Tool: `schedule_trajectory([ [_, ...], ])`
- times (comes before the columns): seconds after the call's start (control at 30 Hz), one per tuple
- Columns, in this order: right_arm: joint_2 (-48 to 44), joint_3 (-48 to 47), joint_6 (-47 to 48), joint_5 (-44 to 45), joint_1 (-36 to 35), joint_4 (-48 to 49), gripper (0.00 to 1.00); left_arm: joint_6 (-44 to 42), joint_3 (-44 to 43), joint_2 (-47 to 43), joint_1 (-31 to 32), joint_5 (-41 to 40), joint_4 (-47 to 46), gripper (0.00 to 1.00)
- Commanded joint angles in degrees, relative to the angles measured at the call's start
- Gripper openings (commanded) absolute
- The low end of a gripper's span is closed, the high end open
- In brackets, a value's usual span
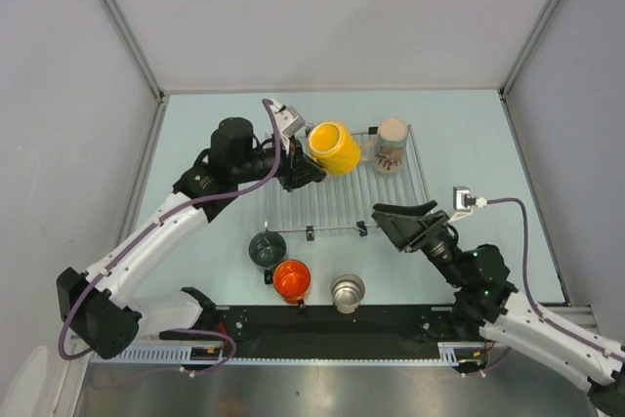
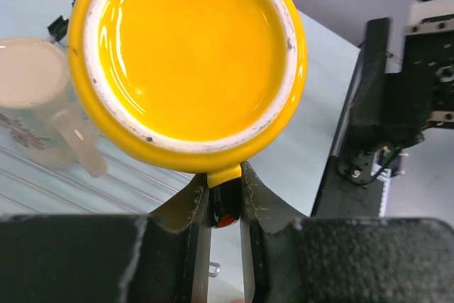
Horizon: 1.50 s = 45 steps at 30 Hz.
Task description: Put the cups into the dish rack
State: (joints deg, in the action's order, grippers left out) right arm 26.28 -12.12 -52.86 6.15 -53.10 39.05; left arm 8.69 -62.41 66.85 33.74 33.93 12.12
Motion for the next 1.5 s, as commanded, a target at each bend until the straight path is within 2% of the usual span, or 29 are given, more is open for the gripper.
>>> schedule_trajectory([
  [0.0,-11.15,-6.84,5.65,7.90,-0.69,-24.41,0.91,-6.13,-6.49,3.89,2.03,-3.17,-1.15,0.01],
  [0.1,-12.14,-10.98,9.26,10.71,-0.42,-30.76,0.92,-8.59,-7.46,9.51,4.84,-5.19,0.18,0.01],
  [0.23,-4.86,-18.27,11.29,12.83,-0.34,-36.93,0.93,-11.76,-8.86,17.32,8.62,-7.21,0.80,0.01],
  [0.37,-2.90,-20.13,13.04,15.20,-0.16,-40.98,0.95,-14.22,-13.86,23.83,11.17,-8.70,3.17,0.01],
  [0.6,-5.71,-20.84,13.66,17.14,0.28,-45.37,0.95,-14.93,-21.34,32.36,12.93,-10.64,4.58,0.01],
  [0.9,-6.59,-21.46,13.57,15.03,0.28,-47.84,0.95,-14.58,-30.31,42.56,13.11,-11.17,6.95,0.01],
  [1.17,-8.09,-20.05,14.01,14.77,0.45,-47.14,0.95,-13.79,-31.45,46.09,13.20,-13.01,6.51,0.01],
  [1.47,-7.83,-19.35,14.45,14.06,0.45,-46.17,0.96,-13.44,-32.95,49.60,13.46,-10.82,6.69,0.01],
])
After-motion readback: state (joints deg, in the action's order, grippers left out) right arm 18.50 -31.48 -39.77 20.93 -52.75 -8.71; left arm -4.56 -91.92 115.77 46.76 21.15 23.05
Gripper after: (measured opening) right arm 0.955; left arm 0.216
